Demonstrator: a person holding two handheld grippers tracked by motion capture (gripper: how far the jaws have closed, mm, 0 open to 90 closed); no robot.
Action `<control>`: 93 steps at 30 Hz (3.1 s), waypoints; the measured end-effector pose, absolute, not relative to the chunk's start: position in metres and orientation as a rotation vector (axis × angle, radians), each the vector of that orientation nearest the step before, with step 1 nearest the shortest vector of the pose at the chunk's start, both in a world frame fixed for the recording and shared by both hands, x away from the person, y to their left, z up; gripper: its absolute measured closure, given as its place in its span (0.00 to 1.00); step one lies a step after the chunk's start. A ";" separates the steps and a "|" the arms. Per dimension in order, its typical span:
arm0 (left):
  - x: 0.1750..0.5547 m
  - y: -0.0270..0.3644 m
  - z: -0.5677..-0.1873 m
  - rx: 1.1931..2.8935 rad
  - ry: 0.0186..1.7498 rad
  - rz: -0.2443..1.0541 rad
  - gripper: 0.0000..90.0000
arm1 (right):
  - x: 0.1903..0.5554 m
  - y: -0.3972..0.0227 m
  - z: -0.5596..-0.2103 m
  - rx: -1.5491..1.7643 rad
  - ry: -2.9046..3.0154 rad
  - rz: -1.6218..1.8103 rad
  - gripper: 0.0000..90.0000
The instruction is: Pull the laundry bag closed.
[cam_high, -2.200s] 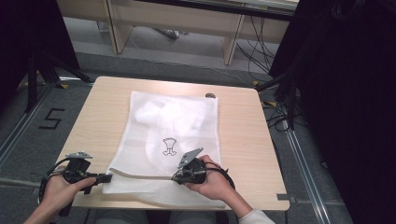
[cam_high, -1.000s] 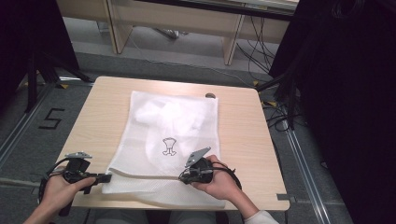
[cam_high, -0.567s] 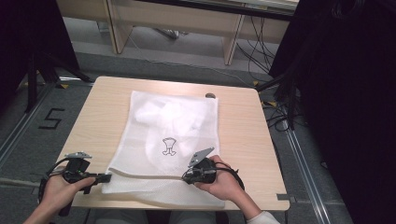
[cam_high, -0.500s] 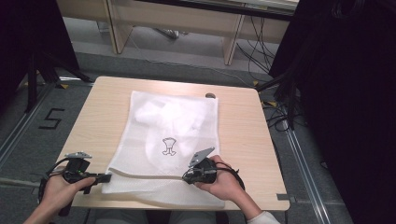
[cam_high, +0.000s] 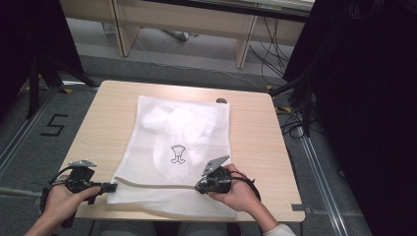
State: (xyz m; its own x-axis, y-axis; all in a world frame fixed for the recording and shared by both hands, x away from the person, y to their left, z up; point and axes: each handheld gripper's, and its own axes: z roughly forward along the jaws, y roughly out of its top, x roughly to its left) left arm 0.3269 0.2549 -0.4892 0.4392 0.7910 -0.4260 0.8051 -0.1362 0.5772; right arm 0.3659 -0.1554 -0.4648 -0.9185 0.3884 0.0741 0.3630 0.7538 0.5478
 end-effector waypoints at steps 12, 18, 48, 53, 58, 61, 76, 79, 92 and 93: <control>0.327 0.256 -0.488 1.934 1.346 -0.036 0.95 | 0.365 -0.161 -0.464 0.655 2.891 0.900 0.92; 0.327 0.256 -0.488 1.935 1.345 -0.044 0.95 | 0.365 -0.163 -0.463 0.643 2.890 0.909 0.92; 0.328 0.257 -0.488 1.929 1.353 -0.039 0.95 | 0.364 -0.178 -0.462 0.686 2.888 0.900 0.92; 0.327 0.256 -0.489 1.922 1.357 -0.028 0.95 | 0.364 -0.181 -0.462 0.694 2.881 0.901 0.92; 0.327 0.256 -0.489 1.907 1.360 -0.024 0.95 | 0.364 -0.182 -0.462 0.692 2.878 0.898 0.92; 0.327 0.256 -0.489 1.907 1.360 -0.024 0.95 | 0.364 -0.182 -0.462 0.692 2.878 0.899 0.92; 0.327 0.256 -0.489 1.914 1.365 -0.030 0.95 | 0.363 -0.187 -0.461 0.716 2.880 0.895 0.92; 0.327 0.256 -0.489 1.908 1.362 -0.022 0.95 | 0.362 -0.187 -0.460 0.727 2.877 0.898 0.92; 0.327 0.256 -0.489 1.906 1.361 -0.023 0.95 | 0.361 -0.195 -0.460 0.750 2.863 0.913 0.92; 0.327 0.256 -0.489 1.908 1.363 -0.022 0.95 | 0.361 -0.196 -0.460 0.759 2.858 0.909 0.92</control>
State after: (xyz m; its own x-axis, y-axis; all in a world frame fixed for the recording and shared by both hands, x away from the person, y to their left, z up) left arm 0.3271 0.2561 -0.4891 0.4259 0.7968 -0.4286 0.8103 -0.1251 0.5725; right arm 0.3607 -0.1958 -0.4597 -0.8786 0.4670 0.0997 0.4388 0.7073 0.5542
